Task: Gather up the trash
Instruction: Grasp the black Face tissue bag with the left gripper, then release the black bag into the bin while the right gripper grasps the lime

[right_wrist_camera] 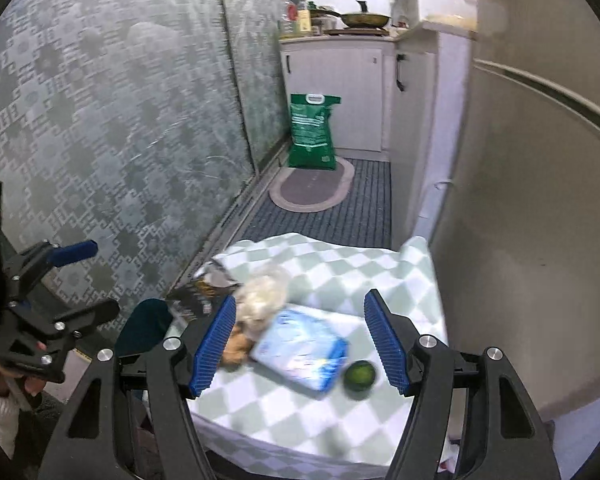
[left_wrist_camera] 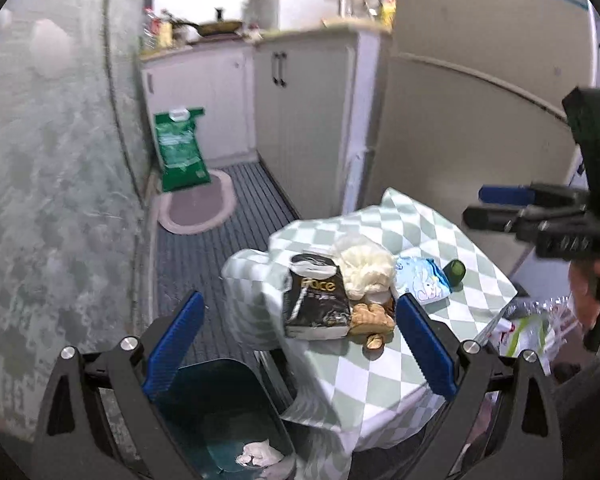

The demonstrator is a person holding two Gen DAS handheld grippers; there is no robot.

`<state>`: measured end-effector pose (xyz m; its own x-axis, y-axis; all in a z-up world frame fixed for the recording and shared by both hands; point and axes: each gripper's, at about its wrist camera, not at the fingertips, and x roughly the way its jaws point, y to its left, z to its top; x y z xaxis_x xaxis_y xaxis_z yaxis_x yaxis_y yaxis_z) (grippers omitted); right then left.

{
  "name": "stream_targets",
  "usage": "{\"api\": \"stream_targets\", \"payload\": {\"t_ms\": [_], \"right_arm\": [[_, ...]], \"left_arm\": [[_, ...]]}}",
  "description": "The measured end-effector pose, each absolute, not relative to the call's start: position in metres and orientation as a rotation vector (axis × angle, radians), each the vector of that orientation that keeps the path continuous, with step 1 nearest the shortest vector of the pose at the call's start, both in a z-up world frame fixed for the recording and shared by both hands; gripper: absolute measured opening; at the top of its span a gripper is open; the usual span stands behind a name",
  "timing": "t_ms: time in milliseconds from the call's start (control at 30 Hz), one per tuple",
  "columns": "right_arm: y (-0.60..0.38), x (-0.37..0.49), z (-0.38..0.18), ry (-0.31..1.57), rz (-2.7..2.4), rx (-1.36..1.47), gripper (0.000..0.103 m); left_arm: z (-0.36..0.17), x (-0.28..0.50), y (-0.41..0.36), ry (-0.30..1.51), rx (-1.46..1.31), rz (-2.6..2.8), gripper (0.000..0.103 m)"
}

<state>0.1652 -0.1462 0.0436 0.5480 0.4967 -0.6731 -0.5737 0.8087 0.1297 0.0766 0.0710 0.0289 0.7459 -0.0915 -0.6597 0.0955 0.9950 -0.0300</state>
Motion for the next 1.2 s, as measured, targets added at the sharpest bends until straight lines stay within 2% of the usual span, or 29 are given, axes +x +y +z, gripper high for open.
{"api": "stream_targets", "payload": {"t_ms": [67, 100, 167, 200, 233, 567, 700, 800, 1067, 1200], "right_arm": [[-0.156, 0.177, 0.039, 0.787, 0.638, -0.092, 0.067], [-0.160, 0.181, 0.036, 0.796, 0.641, -0.085, 0.063], [-0.167, 0.186, 0.029, 0.808, 0.647, -0.073, 0.058], [-0.170, 0.187, 0.026, 0.813, 0.648, -0.069, 0.056], [-0.173, 0.188, 0.021, 0.822, 0.650, -0.065, 0.055], [-0.179, 0.181, 0.000, 0.834, 0.706, -0.153, 0.055], [-0.182, 0.182, -0.009, 0.839, 0.694, -0.208, 0.047], [-0.183, 0.184, -0.018, 0.853, 0.697, -0.248, 0.040], [-0.177, 0.183, -0.038, 0.887, 0.723, -0.300, 0.040], [-0.169, 0.181, -0.043, 0.891, 0.721, -0.340, 0.034]], "left_arm": [[0.019, 0.092, 0.068, 0.764, 0.009, -0.119, 0.098], [0.013, 0.100, 0.067, 0.786, 0.010, -0.124, 0.098], [0.004, 0.113, 0.065, 0.822, 0.006, -0.136, 0.092], [0.000, 0.118, 0.064, 0.840, 0.002, -0.143, 0.084], [-0.005, 0.122, 0.063, 0.856, -0.002, -0.149, 0.083], [-0.038, 0.149, 0.065, 0.942, -0.003, -0.133, 0.081], [-0.041, 0.155, 0.058, 0.953, 0.020, -0.143, 0.080], [-0.042, 0.157, 0.053, 0.956, 0.027, -0.140, 0.077], [-0.043, 0.160, 0.049, 0.955, 0.061, -0.110, 0.066], [-0.045, 0.160, 0.044, 0.952, 0.105, -0.091, 0.061]]}}
